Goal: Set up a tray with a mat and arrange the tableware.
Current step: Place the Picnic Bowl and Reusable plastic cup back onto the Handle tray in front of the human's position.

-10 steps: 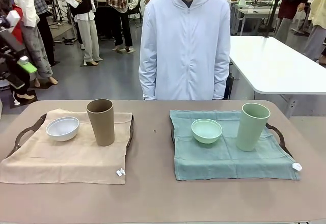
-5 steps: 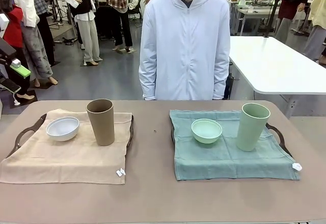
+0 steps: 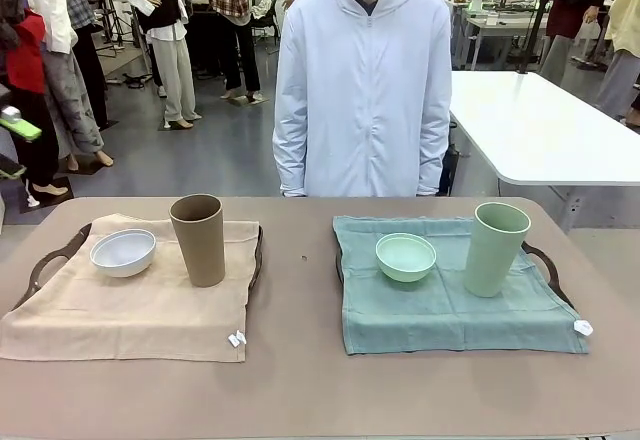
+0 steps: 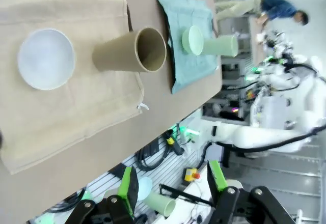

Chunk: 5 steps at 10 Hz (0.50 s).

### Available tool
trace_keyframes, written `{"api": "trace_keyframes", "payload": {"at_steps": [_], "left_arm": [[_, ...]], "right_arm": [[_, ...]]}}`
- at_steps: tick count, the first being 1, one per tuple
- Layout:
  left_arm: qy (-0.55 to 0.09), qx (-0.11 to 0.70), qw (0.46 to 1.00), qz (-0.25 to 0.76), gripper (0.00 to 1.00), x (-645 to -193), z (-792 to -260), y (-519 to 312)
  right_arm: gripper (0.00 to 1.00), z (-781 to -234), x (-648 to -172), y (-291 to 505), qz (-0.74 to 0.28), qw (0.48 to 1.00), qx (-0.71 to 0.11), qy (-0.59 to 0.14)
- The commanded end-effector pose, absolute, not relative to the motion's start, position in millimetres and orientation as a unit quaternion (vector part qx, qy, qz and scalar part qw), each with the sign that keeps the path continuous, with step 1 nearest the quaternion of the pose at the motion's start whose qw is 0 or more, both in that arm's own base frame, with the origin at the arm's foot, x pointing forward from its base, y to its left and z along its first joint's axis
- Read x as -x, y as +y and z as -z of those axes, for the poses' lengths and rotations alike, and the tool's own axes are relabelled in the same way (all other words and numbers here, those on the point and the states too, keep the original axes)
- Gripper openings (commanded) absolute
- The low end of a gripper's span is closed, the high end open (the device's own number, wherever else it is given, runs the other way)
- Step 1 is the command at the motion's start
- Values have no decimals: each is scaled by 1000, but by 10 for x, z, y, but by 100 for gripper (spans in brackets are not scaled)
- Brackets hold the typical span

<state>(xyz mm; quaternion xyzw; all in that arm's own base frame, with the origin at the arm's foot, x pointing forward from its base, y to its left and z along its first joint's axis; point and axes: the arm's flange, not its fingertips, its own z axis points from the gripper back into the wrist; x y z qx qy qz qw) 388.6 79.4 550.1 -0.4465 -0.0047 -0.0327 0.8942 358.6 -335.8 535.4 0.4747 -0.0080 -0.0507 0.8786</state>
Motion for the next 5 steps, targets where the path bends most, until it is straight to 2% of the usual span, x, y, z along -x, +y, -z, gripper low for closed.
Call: {"api": "trace_keyframes", "payload": {"at_steps": [1, 3, 5], "left_arm": [[0, 502, 865, 14, 73, -3899, -5445, 1327], [4, 536, 844, 8, 73, -3758, -5231, 1708], [-13, 561, 827, -12, 73, -3747, -5071, 1736]], "right_arm": [[100, -5218, -3646, -3487, 63, 848, -526, 16], [100, -5043, -3670, -3431, 75, 833, -547, 14], [100, -4915, -3724, -3334, 79, 828, -554, 27]]}}
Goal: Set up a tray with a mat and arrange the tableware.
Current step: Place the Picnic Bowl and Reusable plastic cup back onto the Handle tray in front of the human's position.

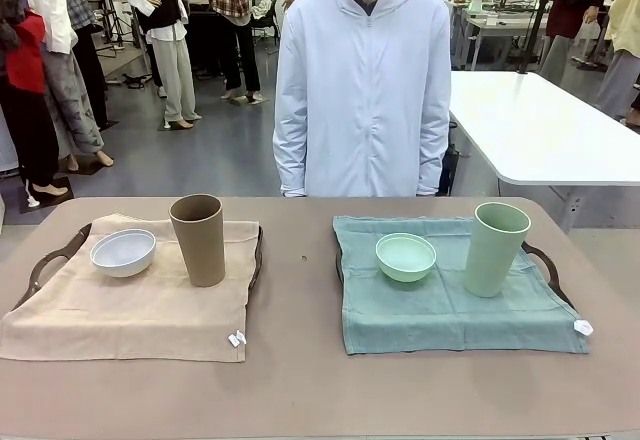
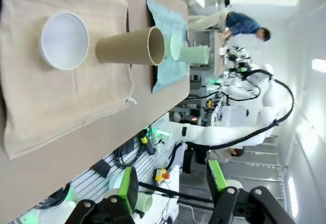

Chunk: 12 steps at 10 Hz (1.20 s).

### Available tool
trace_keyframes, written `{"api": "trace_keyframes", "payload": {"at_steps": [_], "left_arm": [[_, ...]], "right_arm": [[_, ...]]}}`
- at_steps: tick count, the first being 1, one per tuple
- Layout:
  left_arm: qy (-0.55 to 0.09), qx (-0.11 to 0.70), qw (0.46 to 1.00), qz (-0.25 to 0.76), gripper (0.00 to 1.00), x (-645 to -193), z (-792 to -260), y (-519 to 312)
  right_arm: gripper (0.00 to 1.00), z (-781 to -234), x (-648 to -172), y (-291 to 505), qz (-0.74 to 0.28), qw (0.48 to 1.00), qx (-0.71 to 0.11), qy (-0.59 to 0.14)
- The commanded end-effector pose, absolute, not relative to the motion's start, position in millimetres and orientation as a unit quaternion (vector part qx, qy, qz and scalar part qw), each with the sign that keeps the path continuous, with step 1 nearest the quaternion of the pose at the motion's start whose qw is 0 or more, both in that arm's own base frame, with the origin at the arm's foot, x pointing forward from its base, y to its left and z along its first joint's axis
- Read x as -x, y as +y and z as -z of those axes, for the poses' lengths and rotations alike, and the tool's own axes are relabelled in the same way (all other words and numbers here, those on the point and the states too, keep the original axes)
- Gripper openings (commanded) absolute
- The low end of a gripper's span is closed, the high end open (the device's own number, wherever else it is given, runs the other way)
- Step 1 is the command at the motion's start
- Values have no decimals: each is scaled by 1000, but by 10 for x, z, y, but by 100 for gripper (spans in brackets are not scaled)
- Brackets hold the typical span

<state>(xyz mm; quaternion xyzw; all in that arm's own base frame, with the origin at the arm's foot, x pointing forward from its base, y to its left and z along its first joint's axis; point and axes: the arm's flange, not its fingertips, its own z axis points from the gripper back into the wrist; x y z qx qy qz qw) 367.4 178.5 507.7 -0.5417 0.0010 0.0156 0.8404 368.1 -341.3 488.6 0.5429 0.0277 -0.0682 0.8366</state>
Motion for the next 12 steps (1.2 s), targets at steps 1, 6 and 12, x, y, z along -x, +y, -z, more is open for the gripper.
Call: {"api": "trace_keyframes", "payload": {"at_steps": [1, 6, 12], "left_arm": [[-21, 561, 828, -6, 73, -3744, -5053, 1695], [1, 542, 840, -16, 73, -3674, -5077, 1785], [1, 542, 840, -16, 73, -3674, -5077, 1785]], "right_arm": [[100, -4889, -3725, -3286, 71, 834, -547, 21], [100, -4866, -3717, -3371, 65, 836, -544, 31], [100, -4866, -3717, -3371, 65, 836, -544, 31]]}}
